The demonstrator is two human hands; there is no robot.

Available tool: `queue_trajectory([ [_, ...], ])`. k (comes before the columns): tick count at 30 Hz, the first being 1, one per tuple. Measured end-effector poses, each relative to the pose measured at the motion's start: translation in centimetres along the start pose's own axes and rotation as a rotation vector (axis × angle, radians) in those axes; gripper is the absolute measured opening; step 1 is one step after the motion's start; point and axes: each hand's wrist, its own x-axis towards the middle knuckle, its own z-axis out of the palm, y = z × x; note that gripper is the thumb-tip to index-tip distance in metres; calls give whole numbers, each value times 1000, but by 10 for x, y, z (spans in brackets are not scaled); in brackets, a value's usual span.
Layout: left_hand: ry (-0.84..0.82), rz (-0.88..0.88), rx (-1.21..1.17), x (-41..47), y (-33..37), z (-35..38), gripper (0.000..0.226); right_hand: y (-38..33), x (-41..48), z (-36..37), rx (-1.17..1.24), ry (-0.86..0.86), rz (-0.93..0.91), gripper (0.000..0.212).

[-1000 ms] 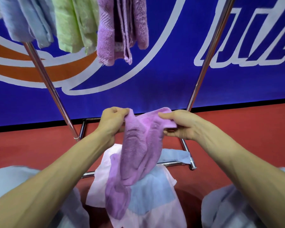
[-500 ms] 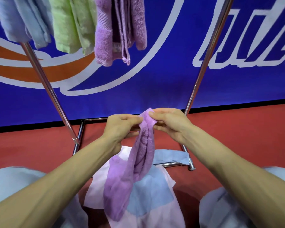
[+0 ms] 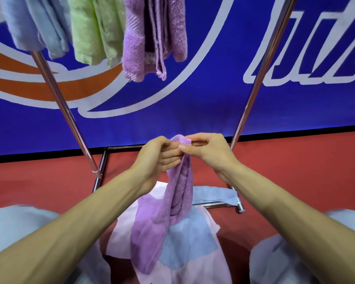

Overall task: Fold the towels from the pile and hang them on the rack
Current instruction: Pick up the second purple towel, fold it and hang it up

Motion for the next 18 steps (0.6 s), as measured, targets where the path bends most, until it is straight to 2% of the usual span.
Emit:
queue_trajectory([
  [4, -125, -41, -8, -1, -1, 2, 46, 3, 2, 0, -204, 41, -56, 26],
  [11, -134, -12, 107, -1, 1, 0, 46, -2, 5, -4, -412, 76, -103, 17],
  [16, 118, 165, 505, 4, -2, -2, 20, -7, 6, -7, -513, 87, -144, 16],
  [18, 145, 297, 763, 9, -5, -8, 35, -9, 6, -8, -486, 55, -172, 18],
])
